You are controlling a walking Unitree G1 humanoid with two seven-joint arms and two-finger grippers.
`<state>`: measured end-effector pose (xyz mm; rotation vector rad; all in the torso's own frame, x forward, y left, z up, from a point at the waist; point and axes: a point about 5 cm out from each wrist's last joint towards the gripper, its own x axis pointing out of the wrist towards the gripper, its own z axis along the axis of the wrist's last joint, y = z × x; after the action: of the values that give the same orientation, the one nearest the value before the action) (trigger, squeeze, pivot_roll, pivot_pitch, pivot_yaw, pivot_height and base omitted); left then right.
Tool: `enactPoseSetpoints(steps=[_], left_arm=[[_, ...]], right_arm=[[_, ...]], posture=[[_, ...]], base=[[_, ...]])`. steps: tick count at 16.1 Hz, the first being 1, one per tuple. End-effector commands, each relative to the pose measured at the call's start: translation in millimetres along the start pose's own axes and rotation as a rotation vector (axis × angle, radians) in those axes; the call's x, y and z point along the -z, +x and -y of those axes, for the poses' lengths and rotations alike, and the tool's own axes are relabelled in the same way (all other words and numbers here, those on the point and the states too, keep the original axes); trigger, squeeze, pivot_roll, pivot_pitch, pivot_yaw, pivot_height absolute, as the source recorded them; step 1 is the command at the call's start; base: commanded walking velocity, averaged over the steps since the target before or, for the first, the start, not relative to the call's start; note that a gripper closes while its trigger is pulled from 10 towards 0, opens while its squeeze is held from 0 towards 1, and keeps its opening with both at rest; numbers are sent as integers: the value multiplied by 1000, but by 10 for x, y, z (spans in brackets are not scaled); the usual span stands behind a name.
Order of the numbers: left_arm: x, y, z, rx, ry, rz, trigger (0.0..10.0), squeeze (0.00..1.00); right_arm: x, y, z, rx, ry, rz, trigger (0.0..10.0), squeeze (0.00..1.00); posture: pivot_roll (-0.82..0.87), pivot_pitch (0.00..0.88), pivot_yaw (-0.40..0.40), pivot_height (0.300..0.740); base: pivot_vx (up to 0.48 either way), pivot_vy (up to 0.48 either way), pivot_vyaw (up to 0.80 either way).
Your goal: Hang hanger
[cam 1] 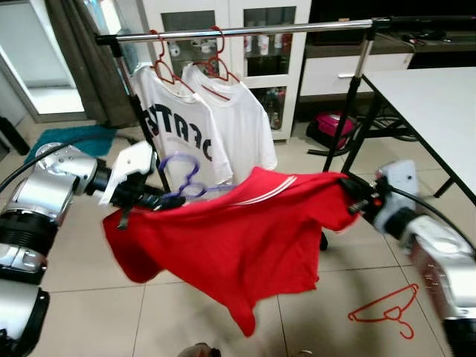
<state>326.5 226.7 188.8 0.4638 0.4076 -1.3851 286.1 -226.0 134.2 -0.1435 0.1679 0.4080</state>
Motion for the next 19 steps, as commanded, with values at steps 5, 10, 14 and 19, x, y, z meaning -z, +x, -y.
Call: enactPoseSetpoints(steps=[5,10,14,19], left_arm=[[-227,-260,-139,-164,30,124,0,0],[-6,-106,-10,-33,26,-59,0,0],[-4,82,43,22,23,-45,0,0],[-276,32,-11,-19,39,125,0,0]], right_arm=[[263,-83,-17,1,9,-116,0,0],[-97,-33,53,17,51,84,0,0],[-162,-17,1,-36,51,112,0,0],[274,-92,-135,-123,-10,-162,10000,0]], posture=[[-187,0,60,710],[-188,0,60,710],[-195,0,62,710],[-195,0,63,710]], base=[[0,0,0],[0,0,0],[0,0,0],[0,0,0]])
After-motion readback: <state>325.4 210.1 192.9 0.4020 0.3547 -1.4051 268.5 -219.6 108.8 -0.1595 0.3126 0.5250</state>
